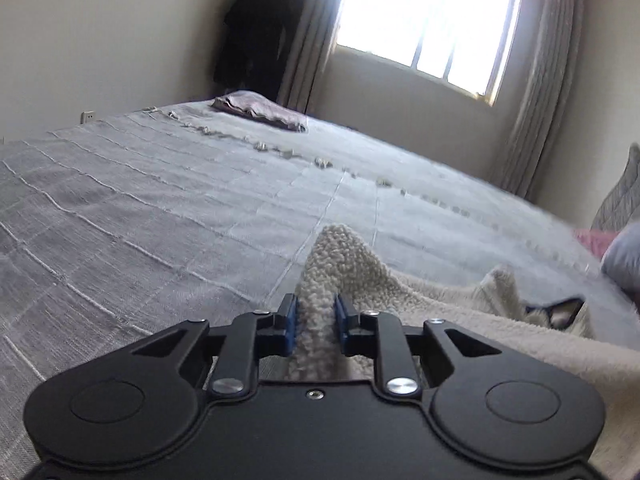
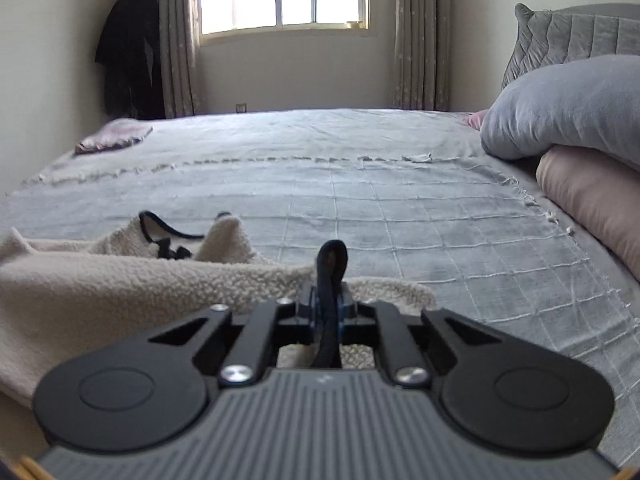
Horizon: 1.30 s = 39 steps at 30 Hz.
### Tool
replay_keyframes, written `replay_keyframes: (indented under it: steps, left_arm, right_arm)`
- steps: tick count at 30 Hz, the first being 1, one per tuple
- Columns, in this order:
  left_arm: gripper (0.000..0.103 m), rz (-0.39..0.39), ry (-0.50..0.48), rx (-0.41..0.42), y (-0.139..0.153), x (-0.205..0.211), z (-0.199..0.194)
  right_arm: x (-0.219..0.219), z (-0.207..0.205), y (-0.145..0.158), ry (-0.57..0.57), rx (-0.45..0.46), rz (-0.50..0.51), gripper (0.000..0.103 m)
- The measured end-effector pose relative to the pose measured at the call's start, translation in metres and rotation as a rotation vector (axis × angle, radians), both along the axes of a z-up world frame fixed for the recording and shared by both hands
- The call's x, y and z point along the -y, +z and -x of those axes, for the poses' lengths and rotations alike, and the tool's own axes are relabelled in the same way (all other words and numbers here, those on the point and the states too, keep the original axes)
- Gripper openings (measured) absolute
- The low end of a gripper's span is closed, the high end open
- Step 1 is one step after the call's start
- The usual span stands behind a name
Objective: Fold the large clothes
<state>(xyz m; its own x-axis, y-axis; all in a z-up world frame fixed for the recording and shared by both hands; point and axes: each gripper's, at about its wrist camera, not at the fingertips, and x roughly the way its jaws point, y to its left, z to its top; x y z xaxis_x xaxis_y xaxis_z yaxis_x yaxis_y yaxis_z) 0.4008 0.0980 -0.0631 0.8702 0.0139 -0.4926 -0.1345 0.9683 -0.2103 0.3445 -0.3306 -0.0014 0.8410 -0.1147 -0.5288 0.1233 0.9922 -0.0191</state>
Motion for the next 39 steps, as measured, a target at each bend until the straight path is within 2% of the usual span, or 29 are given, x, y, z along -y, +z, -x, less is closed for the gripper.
replay_keyframes:
  steps: [1, 2, 3, 4, 5, 6, 8, 10, 12, 15, 16, 17, 19, 22, 24, 26, 27, 29, 33, 35, 39]
  left_arm:
    - [0.030, -0.025, 0.002, -0.022, -0.003, 0.002, -0.003]
    - [0.036, -0.024, 0.011, -0.012, -0.001, 0.002, -0.001]
    - [0.039, -0.019, 0.015, 0.009, 0.005, 0.000, 0.002]
    - [0.042, -0.033, 0.018, 0.030, 0.013, 0.001, 0.005]
    - [0.043, -0.050, 0.006, 0.057, 0.022, 0.001, 0.009]
    - [0.043, -0.068, -0.023, 0.088, 0.030, 0.003, 0.013]
    - [0.043, -0.102, -0.093, 0.120, 0.041, 0.010, 0.018]
    - [0.043, -0.092, -0.184, 0.108, 0.043, 0.021, 0.019]
    - [0.044, -0.097, -0.267, 0.069, 0.031, 0.033, 0.016]
    - [0.046, -0.169, -0.258, -0.026, -0.007, 0.041, 0.010]
    - [0.047, -0.167, -0.263, -0.002, -0.020, 0.039, 0.014]
    - [0.047, -0.149, -0.263, 0.010, -0.023, 0.036, 0.015]
    - [0.047, -0.130, -0.259, -0.009, -0.015, 0.034, 0.012]
    - [0.049, -0.130, -0.260, -0.048, 0.003, 0.037, 0.028]
    - [0.058, -0.104, -0.273, -0.074, 0.018, 0.033, 0.045]
    - [0.074, -0.084, -0.272, -0.092, 0.033, 0.026, 0.066]
    - [0.078, -0.075, -0.268, -0.100, 0.040, 0.022, 0.079]
    - [0.088, -0.064, -0.271, -0.114, 0.052, 0.012, 0.103]
    - [0.092, -0.062, -0.265, -0.141, 0.073, -0.009, 0.154]
    - [0.100, -0.054, -0.257, -0.144, 0.081, -0.020, 0.178]
    - [0.103, -0.034, -0.269, -0.177, 0.087, -0.038, 0.220]
  right_arm:
    - [-0.002, -0.011, -0.013, -0.011, -0.068, 0.015, 0.013]
    - [-0.003, -0.019, -0.026, -0.025, -0.134, 0.035, 0.018]
    - [-0.005, -0.021, -0.034, -0.032, -0.156, 0.057, 0.024]
    - [-0.006, -0.018, -0.036, -0.038, -0.133, 0.078, 0.032]
    - [-0.008, -0.010, -0.033, -0.059, -0.097, 0.095, 0.049]
    - [-0.009, -0.003, -0.028, -0.076, -0.063, 0.107, 0.054]
    - [-0.014, 0.010, -0.015, -0.066, 0.025, 0.111, 0.056]
    - [-0.023, 0.012, -0.004, -0.030, 0.046, 0.070, 0.056]
    - [-0.035, 0.007, -0.004, 0.034, 0.021, 0.034, 0.056]
    - [-0.044, -0.006, -0.026, 0.054, -0.056, 0.055, 0.056]
    - [-0.039, -0.009, -0.038, 0.038, -0.094, 0.066, 0.057]
    - [-0.030, -0.006, -0.050, 0.048, -0.089, 0.050, 0.057]
    - [-0.014, 0.004, -0.056, 0.058, -0.054, -0.035, 0.057]
    - [-0.013, 0.014, -0.037, 0.037, -0.095, -0.052, 0.059]
    - [-0.013, 0.029, -0.021, 0.057, -0.108, -0.050, 0.066]
    - [-0.008, 0.052, -0.004, 0.078, -0.100, -0.049, 0.076]
    - [-0.003, 0.065, 0.004, 0.076, -0.096, -0.051, 0.082]
    - [0.006, 0.091, 0.019, 0.066, -0.086, -0.062, 0.087]
    - [0.022, 0.142, 0.042, 0.051, -0.089, -0.069, 0.093]
    - [0.027, 0.168, 0.050, 0.044, -0.099, -0.069, 0.095]
    - [0.033, 0.216, 0.058, 0.038, -0.113, -0.086, 0.098]
